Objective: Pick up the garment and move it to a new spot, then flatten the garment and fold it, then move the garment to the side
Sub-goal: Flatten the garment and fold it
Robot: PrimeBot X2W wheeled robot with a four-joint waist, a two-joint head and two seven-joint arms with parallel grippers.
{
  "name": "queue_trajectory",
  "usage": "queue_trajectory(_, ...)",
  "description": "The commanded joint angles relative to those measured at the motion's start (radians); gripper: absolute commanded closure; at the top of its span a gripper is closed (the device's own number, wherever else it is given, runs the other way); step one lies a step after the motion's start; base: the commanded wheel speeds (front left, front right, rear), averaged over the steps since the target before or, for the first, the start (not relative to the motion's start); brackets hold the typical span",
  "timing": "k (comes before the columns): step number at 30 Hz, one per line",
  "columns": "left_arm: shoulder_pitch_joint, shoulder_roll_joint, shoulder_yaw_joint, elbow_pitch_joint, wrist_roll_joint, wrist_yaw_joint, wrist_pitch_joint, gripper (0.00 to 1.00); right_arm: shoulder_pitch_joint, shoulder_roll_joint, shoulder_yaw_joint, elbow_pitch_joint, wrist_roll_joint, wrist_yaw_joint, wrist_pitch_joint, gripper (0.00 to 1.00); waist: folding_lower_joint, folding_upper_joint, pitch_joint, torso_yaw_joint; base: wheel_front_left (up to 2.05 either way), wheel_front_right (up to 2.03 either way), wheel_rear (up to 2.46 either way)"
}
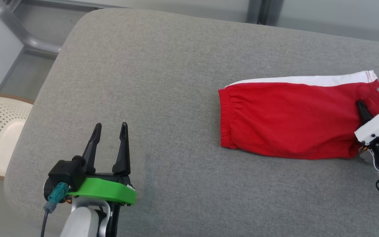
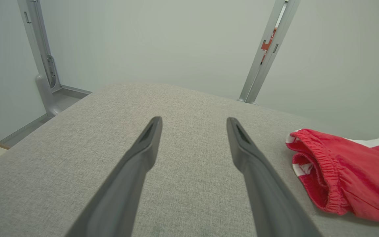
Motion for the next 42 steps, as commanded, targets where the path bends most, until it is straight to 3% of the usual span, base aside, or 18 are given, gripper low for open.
queue_trajectory(1,0.021,0.000,0.004,0.001,0.008,-0.003,-0.003,0.00,0.025,-0.013,-0.004,-0.008,0.011,0.000,-0.021,1.00,0.0000,-0.0001,-0.041,-0.058,0.00,0.00,0.00)
queue_trajectory(8,0.039,-0.001,0.001,0.009,0.012,-0.006,-0.003,0.00,0.070,-0.051,0.003,-0.020,-0.025,0.001,-0.094,1.00,0.0000,-0.0001,-0.073,-0.120,0.00,0.00,0.00)
queue_trajectory(14,0.052,-0.001,-0.008,0.011,0.014,-0.002,-0.003,0.00,0.021,-0.045,0.068,-0.070,-0.176,0.001,-0.117,1.00,0.0000,-0.0001,-0.092,-0.134,0.00,0.00,0.00)
queue_trajectory(24,0.066,-0.001,-0.038,0.029,-0.025,0.006,-0.003,0.00,-0.003,0.102,0.106,-0.118,-0.423,0.000,-0.119,1.00,0.0000,-0.0001,-0.128,-0.062,0.00,0.00,0.00)
queue_trajectory(33,0.059,-0.001,-0.051,0.047,-0.034,0.010,-0.003,0.00,-0.011,0.279,0.159,0.049,-0.508,0.000,-0.092,1.00,0.0000,-0.0001,-0.132,-0.006,0.00,0.00,0.00)
queue_trajectory(34,0.060,-0.001,-0.051,0.048,-0.035,0.011,-0.003,0.00,-0.014,0.288,0.164,0.064,-0.514,0.000,-0.088,0.91,0.0000,-0.0001,-0.132,-0.004,0.00,0.00,0.00)
queue_trajectory(35,0.063,-0.001,-0.052,0.050,-0.035,0.011,-0.003,0.00,-0.018,0.298,0.167,0.080,-0.519,0.000,-0.090,0.63,0.0000,-0.0001,-0.131,-0.002,0.00,0.00,0.00)
queue_trajectory(36,0.064,-0.001,-0.052,0.051,-0.035,0.012,-0.003,0.00,-0.021,0.307,0.168,0.090,-0.521,0.000,-0.091,0.00,0.0000,-0.0001,-0.131,-0.001,0.00,0.00,0.00)
queue_trajectory(42,0.072,-0.001,-0.045,0.054,-0.036,0.015,-0.003,0.00,-0.015,0.331,0.179,0.066,-0.520,0.000,-0.105,0.00,0.0000,-0.0001,-0.133,-0.023,0.00,0.00,0.00)
